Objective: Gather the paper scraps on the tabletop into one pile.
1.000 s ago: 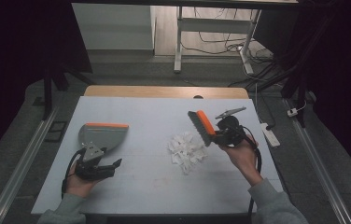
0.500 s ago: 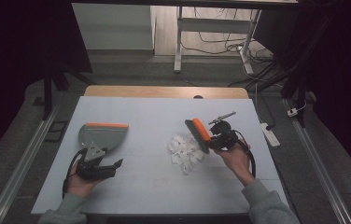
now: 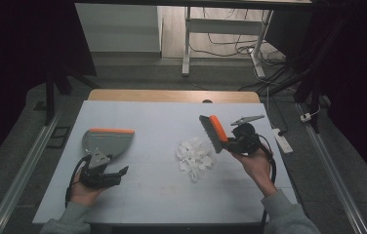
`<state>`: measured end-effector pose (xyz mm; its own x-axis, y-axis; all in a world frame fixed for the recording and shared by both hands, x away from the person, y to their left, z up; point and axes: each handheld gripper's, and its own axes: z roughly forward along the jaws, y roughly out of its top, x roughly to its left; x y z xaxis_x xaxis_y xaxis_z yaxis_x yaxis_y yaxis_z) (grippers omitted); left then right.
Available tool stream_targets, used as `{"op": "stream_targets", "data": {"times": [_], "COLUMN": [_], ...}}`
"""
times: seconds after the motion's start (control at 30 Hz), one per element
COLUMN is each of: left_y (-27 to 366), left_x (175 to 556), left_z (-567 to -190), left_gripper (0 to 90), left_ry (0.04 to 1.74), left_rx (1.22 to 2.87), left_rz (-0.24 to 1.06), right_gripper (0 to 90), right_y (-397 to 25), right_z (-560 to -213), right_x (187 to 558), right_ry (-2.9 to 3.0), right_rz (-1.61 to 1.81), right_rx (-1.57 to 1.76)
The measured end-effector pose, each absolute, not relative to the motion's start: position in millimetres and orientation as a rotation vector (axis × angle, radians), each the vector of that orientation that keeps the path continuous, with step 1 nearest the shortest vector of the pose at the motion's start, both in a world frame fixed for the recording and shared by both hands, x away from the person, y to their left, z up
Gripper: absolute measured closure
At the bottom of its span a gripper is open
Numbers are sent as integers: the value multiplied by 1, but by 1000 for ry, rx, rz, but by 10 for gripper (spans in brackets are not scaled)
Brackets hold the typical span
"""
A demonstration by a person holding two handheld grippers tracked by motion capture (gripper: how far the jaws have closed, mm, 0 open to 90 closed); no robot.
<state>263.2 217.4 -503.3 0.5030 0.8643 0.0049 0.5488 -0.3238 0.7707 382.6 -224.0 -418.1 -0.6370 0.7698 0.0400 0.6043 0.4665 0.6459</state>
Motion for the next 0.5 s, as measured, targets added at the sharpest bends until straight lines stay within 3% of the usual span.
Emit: {"op": "stream_targets", "data": {"times": [0.5], "left_y": [216], "left_x": [265], "left_z": [-505], "left_gripper": [274], "left_ry": [1159], "left_rx": [2021], "left_rz": [542], "right_gripper": [714], "right_y": [-277], "right_z": [-435], "right_x": [361], "right_ry": [2443], "right_rz": [1018], "right_rx": [1213]}}
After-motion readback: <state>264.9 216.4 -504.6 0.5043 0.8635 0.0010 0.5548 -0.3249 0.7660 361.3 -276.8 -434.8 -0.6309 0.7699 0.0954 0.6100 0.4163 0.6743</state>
